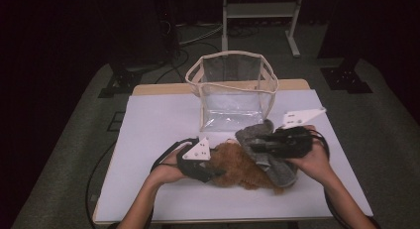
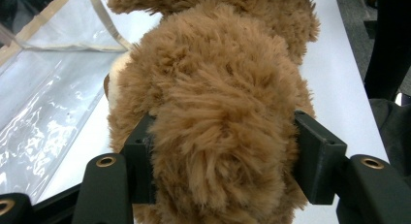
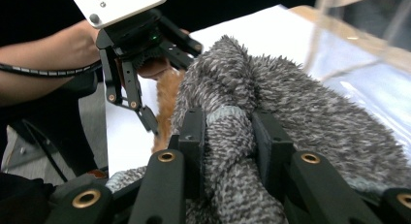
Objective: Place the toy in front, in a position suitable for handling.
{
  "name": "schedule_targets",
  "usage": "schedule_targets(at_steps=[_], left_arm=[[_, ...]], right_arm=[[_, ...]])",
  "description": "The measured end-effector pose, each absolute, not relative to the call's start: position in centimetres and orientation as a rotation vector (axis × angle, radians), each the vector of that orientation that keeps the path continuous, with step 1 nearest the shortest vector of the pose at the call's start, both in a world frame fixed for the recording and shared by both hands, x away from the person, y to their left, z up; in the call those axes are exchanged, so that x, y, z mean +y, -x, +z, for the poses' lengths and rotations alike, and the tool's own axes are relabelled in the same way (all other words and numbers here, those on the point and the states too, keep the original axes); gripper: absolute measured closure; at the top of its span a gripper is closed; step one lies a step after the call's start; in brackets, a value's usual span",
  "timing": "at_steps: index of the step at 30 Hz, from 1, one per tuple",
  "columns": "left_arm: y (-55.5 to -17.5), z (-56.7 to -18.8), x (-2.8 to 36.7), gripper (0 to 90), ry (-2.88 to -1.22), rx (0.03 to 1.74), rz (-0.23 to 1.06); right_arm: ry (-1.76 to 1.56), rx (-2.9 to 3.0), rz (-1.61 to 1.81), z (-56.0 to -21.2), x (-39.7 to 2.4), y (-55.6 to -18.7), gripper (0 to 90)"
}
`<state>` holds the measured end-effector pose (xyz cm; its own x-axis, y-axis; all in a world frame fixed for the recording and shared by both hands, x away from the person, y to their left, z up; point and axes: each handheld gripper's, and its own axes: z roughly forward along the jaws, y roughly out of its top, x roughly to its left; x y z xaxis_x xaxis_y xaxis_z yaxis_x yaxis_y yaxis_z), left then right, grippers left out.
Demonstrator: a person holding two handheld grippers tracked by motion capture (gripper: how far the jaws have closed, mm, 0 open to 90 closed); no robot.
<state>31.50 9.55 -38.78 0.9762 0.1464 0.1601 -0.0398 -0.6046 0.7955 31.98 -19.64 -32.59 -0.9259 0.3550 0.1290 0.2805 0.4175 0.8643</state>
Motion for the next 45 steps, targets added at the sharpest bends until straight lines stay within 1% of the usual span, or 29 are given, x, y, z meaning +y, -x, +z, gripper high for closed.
schedule_targets(at_steps=[2,5,8,10,12,17,21,23,27,38,40,45], left_arm=[[-31.4,-38.8,9.6,37.7,-2.206,0.068,0.263],[-31.4,-39.1,10.0,37.7,-2.205,0.080,0.262],[-31.7,-39.4,10.4,38.1,-2.183,0.103,0.246],[-31.9,-39.4,10.4,38.7,-2.173,0.115,0.245],[-31.8,-39.3,10.2,39.0,-2.175,0.106,0.254],[-31.8,-39.3,9.9,39.1,-2.158,0.116,0.253],[-31.8,-39.6,9.9,39.0,-2.166,0.115,0.246],[-31.8,-39.7,10.1,38.8,-2.159,0.119,0.244],[-31.8,-39.7,10.1,38.6,-2.161,0.114,0.248],[-31.6,-39.7,9.9,37.5,-2.166,0.089,0.264],[-31.5,-39.6,9.9,37.8,-2.172,0.075,0.270],[-31.0,-39.5,9.8,38.3,-2.201,0.025,0.303]], right_arm=[[-0.553,2.617,1.512,-33.1,-18.1,-32.3,68.2],[-0.563,2.646,1.430,-34.4,-17.3,-32.7,68.2],[-0.643,2.642,1.434,-35.5,-18.6,-33.3,68.5],[-0.684,2.625,1.462,-35.5,-19.6,-33.4,68.6],[-0.674,2.619,1.458,-35.1,-19.6,-33.1,68.5],[-0.580,2.645,1.475,-34.3,-17.4,-32.6,68.1],[-0.523,2.691,1.472,-34.9,-14.7,-32.8,68.0],[-0.510,2.704,1.462,-35.2,-14.1,-32.9,68.0],[-0.544,2.686,1.448,-35.1,-15.2,-33.3,68.1],[-0.708,2.588,1.421,-34.0,-21.3,-33.2,67.9],[-0.717,2.582,1.424,-33.7,-21.4,-33.5,67.9],[-0.703,2.609,1.412,-33.6,-19.7,-35.3,67.8]])
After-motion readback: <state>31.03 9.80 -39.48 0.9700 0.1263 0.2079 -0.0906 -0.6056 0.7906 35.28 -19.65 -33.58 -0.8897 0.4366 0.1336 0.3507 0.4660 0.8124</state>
